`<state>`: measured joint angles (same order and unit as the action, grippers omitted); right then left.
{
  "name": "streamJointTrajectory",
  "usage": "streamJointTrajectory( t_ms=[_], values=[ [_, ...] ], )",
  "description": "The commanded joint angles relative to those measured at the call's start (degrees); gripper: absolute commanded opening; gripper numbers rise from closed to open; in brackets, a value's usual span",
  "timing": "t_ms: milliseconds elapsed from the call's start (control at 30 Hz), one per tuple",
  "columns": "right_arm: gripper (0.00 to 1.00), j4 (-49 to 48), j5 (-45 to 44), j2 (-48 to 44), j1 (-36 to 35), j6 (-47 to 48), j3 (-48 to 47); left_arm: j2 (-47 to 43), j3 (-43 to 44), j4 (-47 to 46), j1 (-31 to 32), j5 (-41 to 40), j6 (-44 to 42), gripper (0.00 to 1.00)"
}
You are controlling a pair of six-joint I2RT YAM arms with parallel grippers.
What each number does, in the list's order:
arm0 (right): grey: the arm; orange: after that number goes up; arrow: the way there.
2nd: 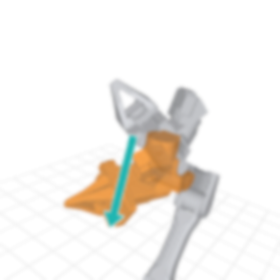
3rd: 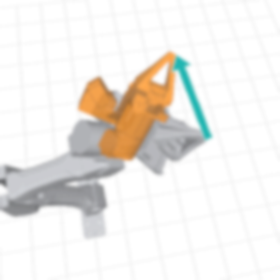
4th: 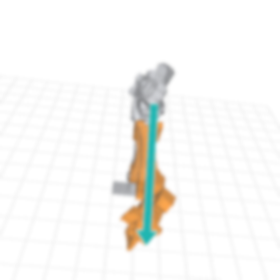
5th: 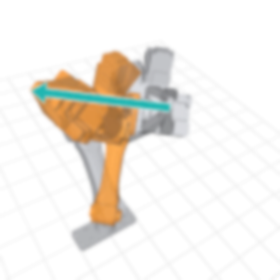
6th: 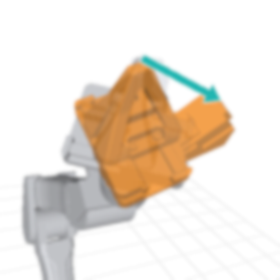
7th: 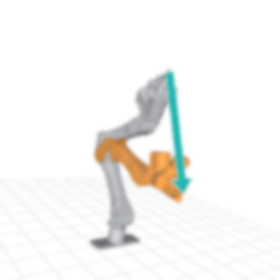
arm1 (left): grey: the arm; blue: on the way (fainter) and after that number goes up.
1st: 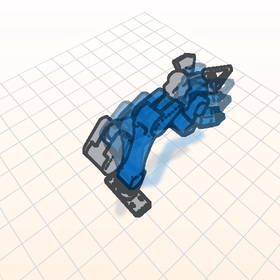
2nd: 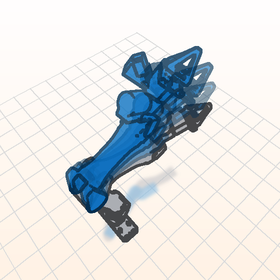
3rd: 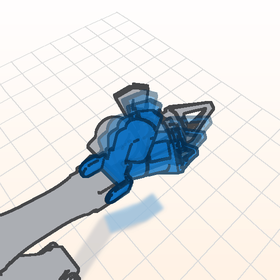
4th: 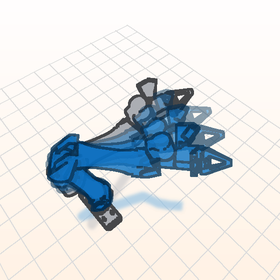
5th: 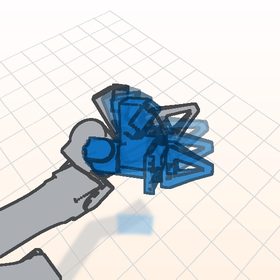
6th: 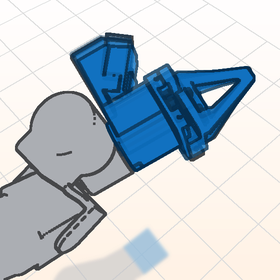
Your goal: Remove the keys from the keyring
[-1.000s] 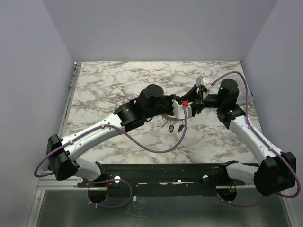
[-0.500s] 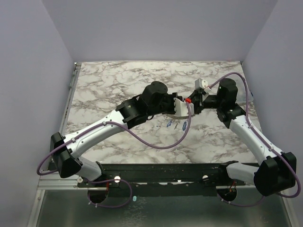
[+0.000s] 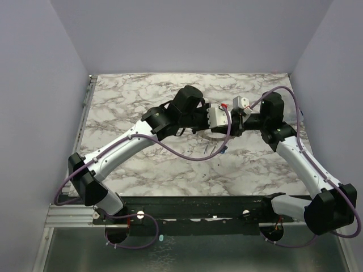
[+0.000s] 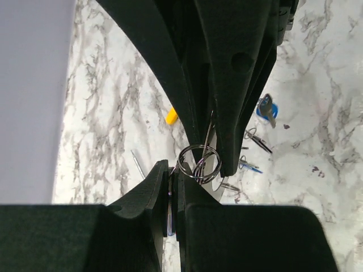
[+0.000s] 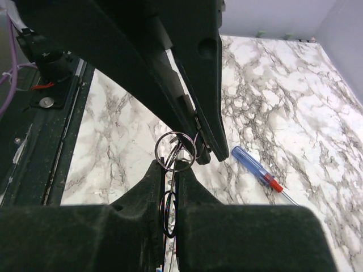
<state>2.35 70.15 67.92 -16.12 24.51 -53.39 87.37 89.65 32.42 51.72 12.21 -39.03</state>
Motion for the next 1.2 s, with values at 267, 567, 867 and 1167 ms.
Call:
streamJointTrajectory(
  t_ms=[267,567,867,1167],
  values=[
    [0.13,12.4,2.8,-0.2,-0.9,11.0,-6.5,5.6,8.3,5.6,-4.1,11.3,13.4,0.00],
    [0.66,11.2,-3.0,-1.0,-0.8,0.6,-4.2,5.8,10.3,9.2,-4.6,11.1,12.7,0.00],
    [0.66,9.7,-13.7,-2.7,0.2,-13.1,-5.1,11.3,18.1,15.4,-4.6,5.9,16.2,0.00],
    [0.59,15.0,-22.2,-4.1,1.3,-13.4,-6.1,13.8,20.5,16.4,-4.7,4.2,20.1,0.00]
  ],
)
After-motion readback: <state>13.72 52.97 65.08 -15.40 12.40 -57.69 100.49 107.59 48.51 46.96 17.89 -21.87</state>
